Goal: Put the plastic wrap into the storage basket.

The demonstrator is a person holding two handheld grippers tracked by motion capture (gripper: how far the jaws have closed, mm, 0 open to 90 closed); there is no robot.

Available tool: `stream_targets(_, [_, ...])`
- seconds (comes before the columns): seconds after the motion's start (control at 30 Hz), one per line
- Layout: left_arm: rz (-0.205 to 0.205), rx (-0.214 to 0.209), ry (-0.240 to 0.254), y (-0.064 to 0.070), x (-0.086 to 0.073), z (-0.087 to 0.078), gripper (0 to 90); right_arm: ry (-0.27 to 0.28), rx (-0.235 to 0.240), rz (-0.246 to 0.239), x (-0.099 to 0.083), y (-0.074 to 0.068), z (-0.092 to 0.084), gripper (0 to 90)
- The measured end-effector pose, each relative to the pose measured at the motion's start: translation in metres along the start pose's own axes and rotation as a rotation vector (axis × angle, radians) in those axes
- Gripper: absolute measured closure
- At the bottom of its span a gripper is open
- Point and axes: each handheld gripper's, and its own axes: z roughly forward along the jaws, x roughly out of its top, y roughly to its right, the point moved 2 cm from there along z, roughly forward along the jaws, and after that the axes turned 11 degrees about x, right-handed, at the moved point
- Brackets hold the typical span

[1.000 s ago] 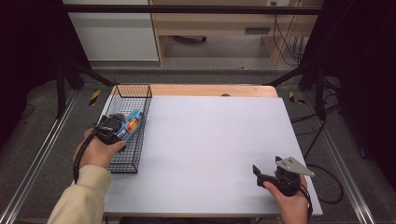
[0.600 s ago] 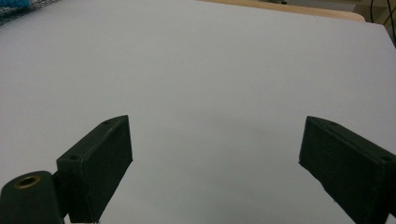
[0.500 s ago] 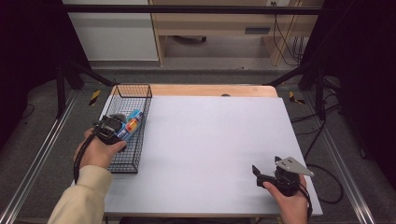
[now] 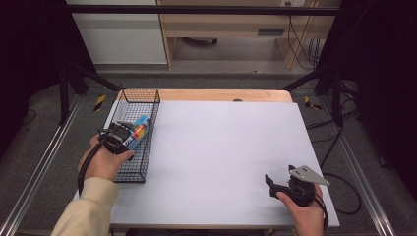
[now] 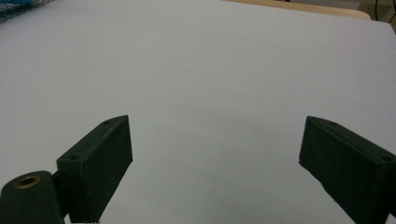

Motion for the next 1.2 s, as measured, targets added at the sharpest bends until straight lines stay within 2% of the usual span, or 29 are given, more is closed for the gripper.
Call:
stream_targets(0.2, [-0.006, -0.004, 0.010, -0.001, 0.000, 0.000, 29.0, -0.001, 0.001, 0.001, 0.000, 0.000, 0.000, 9.8])
stream_targets(0.37, [-0.017, -0.008, 0.016, -0.001, -0.001, -0.001, 24.9, -0.002, 0.004, 0.002, 0.000, 0.000, 0.000, 9.8])
stream_targets(0.63, [-0.031, -0.002, 0.056, 0.000, -0.002, -0.011, 12.9, -0.005, 0.007, 0.002, 0.000, -0.001, 0.000, 9.8])
stream_targets(0.8, [-0.038, 0.008, 0.105, 0.001, -0.005, -0.022, 8.7, -0.004, 0.007, -0.002, 0.000, -0.001, 0.000, 9.8])
stream_targets(1.0, [-0.050, 0.027, 0.198, 0.000, -0.009, -0.046, 7.3, -0.001, 0.007, -0.003, 0.000, -0.001, 0.000, 9.8])
stream_targets(1.2, [-0.035, 0.017, 0.298, 0.008, -0.009, -0.070, 6.7, 0.000, 0.006, -0.001, 0.000, 0.000, -0.001, 9.7])
